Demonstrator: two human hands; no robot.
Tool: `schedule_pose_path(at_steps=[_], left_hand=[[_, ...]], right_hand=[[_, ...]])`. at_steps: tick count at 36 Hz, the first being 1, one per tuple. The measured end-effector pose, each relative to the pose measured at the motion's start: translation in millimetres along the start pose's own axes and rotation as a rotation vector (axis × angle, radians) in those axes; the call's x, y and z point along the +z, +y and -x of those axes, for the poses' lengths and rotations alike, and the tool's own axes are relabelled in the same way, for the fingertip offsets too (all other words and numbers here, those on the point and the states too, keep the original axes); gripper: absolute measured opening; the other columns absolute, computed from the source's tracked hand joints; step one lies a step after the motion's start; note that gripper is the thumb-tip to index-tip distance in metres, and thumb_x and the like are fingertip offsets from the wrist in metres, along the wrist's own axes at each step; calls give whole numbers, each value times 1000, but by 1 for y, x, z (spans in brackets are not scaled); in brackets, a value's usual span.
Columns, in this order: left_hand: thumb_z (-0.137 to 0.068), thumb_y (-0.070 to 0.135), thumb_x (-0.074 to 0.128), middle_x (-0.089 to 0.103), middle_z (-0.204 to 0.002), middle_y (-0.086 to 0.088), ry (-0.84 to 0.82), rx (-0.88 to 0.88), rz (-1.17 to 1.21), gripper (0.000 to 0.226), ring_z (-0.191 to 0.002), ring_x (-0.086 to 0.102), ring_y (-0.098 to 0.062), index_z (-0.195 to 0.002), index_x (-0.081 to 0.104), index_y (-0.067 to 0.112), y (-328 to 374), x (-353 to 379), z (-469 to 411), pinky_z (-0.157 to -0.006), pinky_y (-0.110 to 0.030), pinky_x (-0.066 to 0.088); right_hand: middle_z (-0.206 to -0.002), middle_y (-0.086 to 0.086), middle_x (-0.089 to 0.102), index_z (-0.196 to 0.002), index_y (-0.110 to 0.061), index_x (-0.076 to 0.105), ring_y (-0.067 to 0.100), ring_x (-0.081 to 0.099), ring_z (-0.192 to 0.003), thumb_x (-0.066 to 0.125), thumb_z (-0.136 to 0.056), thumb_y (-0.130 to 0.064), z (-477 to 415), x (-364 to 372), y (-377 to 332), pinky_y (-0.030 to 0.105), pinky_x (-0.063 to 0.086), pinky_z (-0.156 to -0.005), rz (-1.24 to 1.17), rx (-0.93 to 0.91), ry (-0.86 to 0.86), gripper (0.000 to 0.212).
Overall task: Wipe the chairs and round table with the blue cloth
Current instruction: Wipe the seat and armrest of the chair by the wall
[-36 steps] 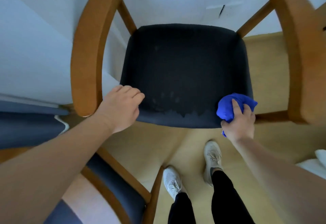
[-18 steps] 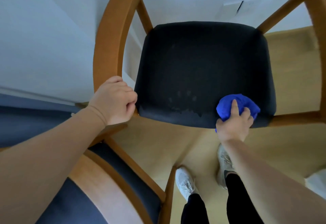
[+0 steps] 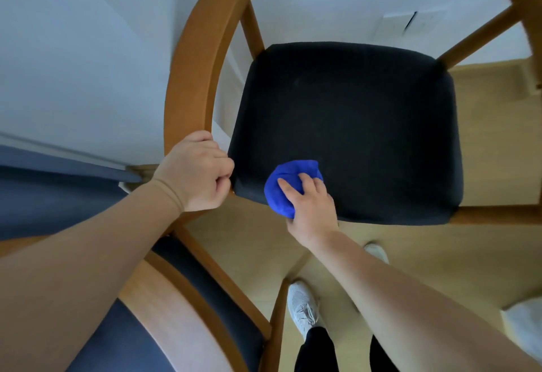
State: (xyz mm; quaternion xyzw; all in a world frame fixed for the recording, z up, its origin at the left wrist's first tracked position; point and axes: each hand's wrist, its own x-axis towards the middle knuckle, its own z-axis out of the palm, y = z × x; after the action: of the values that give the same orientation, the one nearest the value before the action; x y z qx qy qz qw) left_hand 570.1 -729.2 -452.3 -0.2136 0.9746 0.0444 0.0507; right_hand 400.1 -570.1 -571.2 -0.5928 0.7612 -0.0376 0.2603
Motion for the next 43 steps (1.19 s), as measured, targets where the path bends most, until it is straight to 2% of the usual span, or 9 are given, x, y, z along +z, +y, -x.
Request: schedule_pose_path(at_steps=[5,9,12,20,25,29,32,38,43], left_hand=[[-73,17,48,56,-52,1,-18,1,-17,21,-53,49,-21,-55,60,16,1,-2,-2,-81,-36,41],[-74,17,48,55,-52,1,-15,6,0,21,-53,48,-21,-56,60,16,-2,0,-1,-82,-35,40],[-74,18,45,55,-52,2,-27,16,0,23,-53,48,-21,-55,59,16,-2,-1,-1,-82,-34,40],[-76,23,39,53,-51,4,-56,19,-29,28,-53,46,-19,-55,57,18,-3,-3,0,-83,-34,38],[-77,25,37,55,-53,5,-64,-8,-50,31,-54,48,-17,-56,59,19,-2,-3,-1,-86,-30,33],[-86,27,36,62,-69,11,-186,-82,-93,30,-69,53,-13,-73,64,25,10,-6,-2,-97,-28,29],[-89,28,37,63,-77,12,-217,-165,-6,28,-77,54,-11,-82,64,28,30,-14,2,-99,-29,30],[-87,23,42,55,-72,13,-164,-387,238,20,-75,51,-11,-72,55,29,88,-56,38,-91,-28,37],[-89,22,45,56,-80,13,-148,-664,346,18,-81,49,-10,-81,61,26,142,-97,79,-86,-27,39]], right_hand=[[-154,9,19,-148,-36,25,37,20,-135,67,-79,-27,-59,-22,-10,52,31,-104,225,-184,-112,81],[-157,6,14,-148,-39,21,35,21,-136,63,-81,-29,-76,-24,-1,52,34,-101,278,-182,-201,80],[-154,4,19,-147,-40,23,33,27,-130,62,-80,-28,-72,-27,10,47,39,-94,309,-186,-202,78],[-149,-3,25,-146,-44,22,28,30,-130,60,-78,-25,-24,-56,78,43,42,-95,298,78,-289,79],[-139,-4,36,-144,-44,26,26,41,-117,58,-76,-21,6,-78,104,38,48,-86,304,216,-397,78],[-138,-5,38,-146,-42,28,24,41,-116,57,-78,-21,19,-98,101,36,52,-84,245,244,-409,76],[-142,-5,35,-147,-41,24,25,39,-118,59,-77,-23,28,-116,95,37,50,-87,204,193,-358,80],[-142,-8,34,-147,-40,24,24,39,-121,59,-78,-25,48,-167,80,35,48,-89,88,78,-275,80],[-145,-6,32,-148,-39,24,25,38,-124,62,-79,-29,58,-225,64,34,46,-93,88,-87,-257,79]])
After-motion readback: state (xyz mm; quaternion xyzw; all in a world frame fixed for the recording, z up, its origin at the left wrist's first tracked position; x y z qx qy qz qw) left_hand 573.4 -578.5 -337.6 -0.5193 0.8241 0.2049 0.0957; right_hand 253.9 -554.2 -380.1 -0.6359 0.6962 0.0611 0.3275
